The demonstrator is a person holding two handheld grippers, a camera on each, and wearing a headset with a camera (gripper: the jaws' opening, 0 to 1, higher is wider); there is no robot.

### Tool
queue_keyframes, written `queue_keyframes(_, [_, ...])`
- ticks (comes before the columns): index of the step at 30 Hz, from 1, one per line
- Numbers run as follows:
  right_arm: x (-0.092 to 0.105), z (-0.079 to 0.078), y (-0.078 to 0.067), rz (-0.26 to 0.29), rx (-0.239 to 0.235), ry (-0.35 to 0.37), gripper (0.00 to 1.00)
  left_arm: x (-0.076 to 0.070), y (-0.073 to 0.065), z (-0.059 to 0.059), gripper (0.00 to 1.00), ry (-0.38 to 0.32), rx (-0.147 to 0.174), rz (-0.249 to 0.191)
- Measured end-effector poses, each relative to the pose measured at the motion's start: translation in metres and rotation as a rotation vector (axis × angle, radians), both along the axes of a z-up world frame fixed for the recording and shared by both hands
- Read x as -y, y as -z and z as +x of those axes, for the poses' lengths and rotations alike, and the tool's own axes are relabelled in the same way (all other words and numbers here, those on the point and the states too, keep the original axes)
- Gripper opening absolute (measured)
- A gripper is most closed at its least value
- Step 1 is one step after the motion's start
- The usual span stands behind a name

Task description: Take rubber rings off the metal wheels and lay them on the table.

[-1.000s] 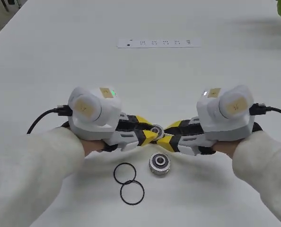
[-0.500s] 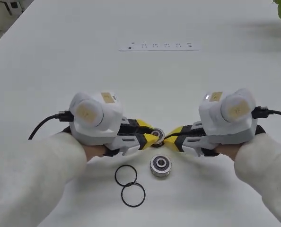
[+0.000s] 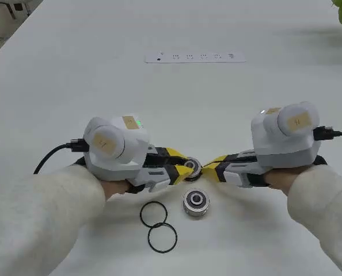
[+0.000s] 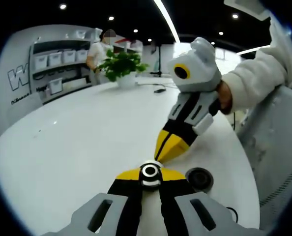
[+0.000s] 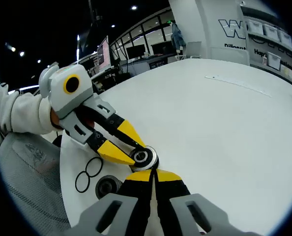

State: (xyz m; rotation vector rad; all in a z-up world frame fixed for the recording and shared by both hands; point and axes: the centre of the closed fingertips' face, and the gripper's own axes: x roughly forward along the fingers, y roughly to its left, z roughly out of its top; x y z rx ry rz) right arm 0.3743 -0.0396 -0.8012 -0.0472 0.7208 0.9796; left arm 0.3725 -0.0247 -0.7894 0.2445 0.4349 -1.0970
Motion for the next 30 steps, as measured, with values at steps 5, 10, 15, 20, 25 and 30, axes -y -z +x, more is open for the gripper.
queue_keyframes(5, [0.0, 0.001, -0.006, 0.076, -0.068, 0.065, 0.0, 0.0, 0.0, -0.001, 0.14, 0.0, 0.0, 0.001])
queue_keyframes(10, [-0.001, -0.001, -0.006, 0.091, -0.086, 0.076, 0.0, 0.0, 0.0, -0.002, 0.14, -0.001, 0.003, 0.003])
queue_keyframes(15, [-0.004, -0.003, -0.008, 0.09, -0.086, 0.076, 0.0, 0.001, -0.001, -0.003, 0.13, 0.0, 0.007, 0.007])
queue_keyframes(20, [-0.006, -0.003, -0.01, 0.091, -0.094, 0.079, 0.0, 0.001, -0.001, -0.002, 0.13, -0.001, 0.01, 0.013])
queue_keyframes(25, [-0.007, -0.002, -0.011, 0.088, -0.094, 0.076, 0.0, 0.0, 0.0, -0.002, 0.13, -0.002, 0.013, 0.016])
queue_keyframes(30, [-0.009, -0.002, -0.013, 0.088, -0.095, 0.074, 0.0, 0.0, 0.0, -0.001, 0.13, -0.004, 0.015, 0.017])
